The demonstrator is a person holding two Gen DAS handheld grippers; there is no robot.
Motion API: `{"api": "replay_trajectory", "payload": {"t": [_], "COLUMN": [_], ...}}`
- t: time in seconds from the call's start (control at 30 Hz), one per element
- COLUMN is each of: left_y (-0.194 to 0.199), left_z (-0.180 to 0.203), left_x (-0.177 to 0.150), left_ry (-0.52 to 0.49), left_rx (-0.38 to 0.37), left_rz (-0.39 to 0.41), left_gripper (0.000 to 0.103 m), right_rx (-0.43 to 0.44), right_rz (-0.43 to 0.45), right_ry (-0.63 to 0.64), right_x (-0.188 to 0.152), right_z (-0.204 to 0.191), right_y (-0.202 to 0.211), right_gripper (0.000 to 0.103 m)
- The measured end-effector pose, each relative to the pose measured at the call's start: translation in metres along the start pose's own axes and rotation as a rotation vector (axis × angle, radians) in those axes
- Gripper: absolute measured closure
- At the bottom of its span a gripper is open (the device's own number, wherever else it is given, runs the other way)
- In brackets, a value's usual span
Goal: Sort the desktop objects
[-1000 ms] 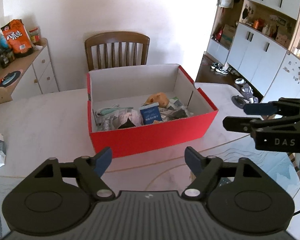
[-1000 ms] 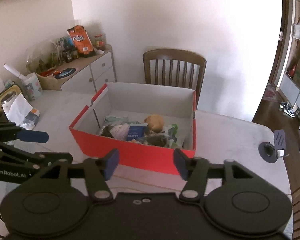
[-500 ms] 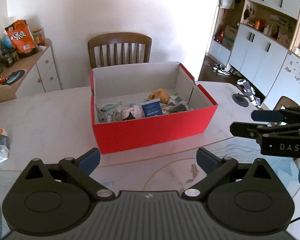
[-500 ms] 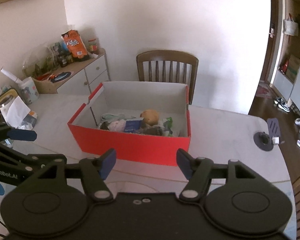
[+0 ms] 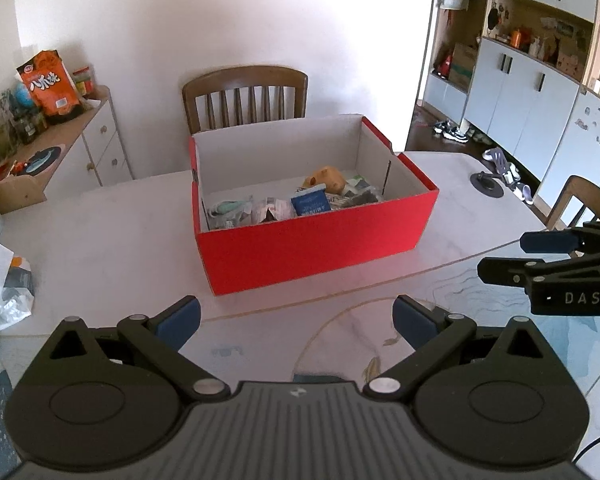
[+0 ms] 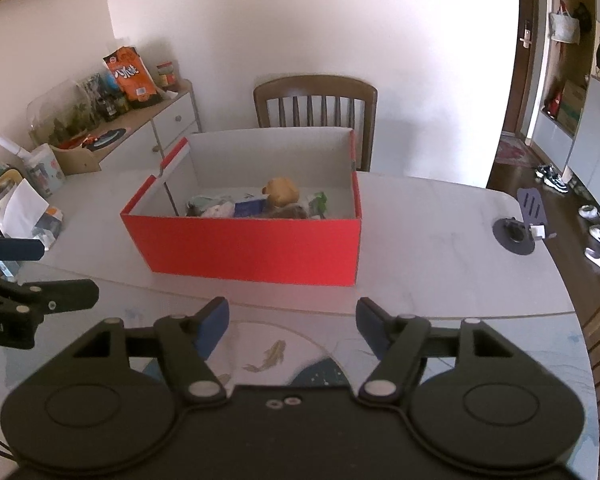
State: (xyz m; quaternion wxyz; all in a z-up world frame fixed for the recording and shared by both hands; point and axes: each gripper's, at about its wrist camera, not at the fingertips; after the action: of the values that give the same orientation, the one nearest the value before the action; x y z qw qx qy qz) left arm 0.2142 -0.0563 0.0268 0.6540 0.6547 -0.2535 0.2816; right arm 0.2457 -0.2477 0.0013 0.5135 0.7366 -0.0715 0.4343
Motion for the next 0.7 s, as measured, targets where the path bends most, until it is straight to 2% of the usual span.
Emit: {"api": "replay_trajectory", "payload": {"t": [0.37, 0.47, 0.7], "left_y": [0.004, 0.003, 0.002], "left_z": [0.004, 0.005, 0.004], "left_x": [-0.011, -0.012, -0.014], "left_ry": [0.024, 0.016, 0.028], "left_rx": [-0.008, 0.016, 0.003], "left_rz": [-0.024, -0.027, -0.027], "left_gripper": [0.0, 0.0, 0.0], "right_rx": [0.01, 0.01, 0.0], "right_rz": [0.012, 0.007, -0.011], "right_ry": [0.001, 0.003, -0.009], "right_x": [-0.002, -0.003, -0.007], "right_z": [-0.005, -0.005, -0.002], "right_y": [0.009, 0.009, 0.005], "right_gripper": [0.032, 0.031, 0.031]}}
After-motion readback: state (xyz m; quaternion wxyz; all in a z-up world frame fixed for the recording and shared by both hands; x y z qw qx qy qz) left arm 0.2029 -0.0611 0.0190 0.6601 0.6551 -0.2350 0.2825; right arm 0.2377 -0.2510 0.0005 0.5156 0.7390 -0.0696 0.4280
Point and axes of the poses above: each gripper's, at about its wrist camera, not at the fingertips, and y roughly against the way its jaws point, z to its right, x to its top
